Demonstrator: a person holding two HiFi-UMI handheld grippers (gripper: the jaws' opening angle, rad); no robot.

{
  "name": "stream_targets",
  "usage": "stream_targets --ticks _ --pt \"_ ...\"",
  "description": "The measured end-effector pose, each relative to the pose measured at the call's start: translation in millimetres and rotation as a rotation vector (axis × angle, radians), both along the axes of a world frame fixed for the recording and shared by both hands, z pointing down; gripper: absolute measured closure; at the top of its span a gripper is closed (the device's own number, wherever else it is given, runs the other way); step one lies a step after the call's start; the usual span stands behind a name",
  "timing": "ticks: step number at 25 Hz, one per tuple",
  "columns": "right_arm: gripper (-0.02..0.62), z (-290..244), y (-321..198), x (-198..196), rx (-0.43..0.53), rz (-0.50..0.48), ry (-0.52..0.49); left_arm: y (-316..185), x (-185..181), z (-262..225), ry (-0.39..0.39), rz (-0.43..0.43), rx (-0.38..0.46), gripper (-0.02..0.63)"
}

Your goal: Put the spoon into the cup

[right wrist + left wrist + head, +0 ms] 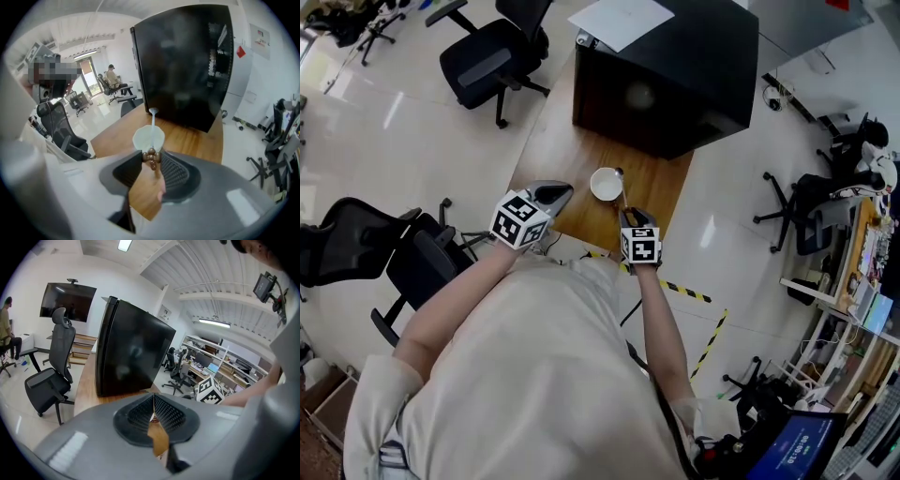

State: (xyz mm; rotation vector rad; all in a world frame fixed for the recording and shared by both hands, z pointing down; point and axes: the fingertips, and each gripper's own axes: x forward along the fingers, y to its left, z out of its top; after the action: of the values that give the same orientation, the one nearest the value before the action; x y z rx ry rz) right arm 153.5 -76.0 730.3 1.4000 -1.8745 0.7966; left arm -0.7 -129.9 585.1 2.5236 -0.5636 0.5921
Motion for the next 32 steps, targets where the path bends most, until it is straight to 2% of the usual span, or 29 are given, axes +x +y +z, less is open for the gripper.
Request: stream_targets --ticks 10,17,32 --pt "0.470 23 0 -14 -0.140 -0.068 0.026 -4 -5 1 0.009 -0.013 0.002 0.600" --pt "0.469 34 -2 -18 -0.205 -0.070 0.043 -8 -4 3 0.012 -0.010 0.001 0.600" --pt "0.469 46 -7 -16 -0.249 -0.078 0.085 -20 -5 2 0.013 -0.014 0.005 0.600"
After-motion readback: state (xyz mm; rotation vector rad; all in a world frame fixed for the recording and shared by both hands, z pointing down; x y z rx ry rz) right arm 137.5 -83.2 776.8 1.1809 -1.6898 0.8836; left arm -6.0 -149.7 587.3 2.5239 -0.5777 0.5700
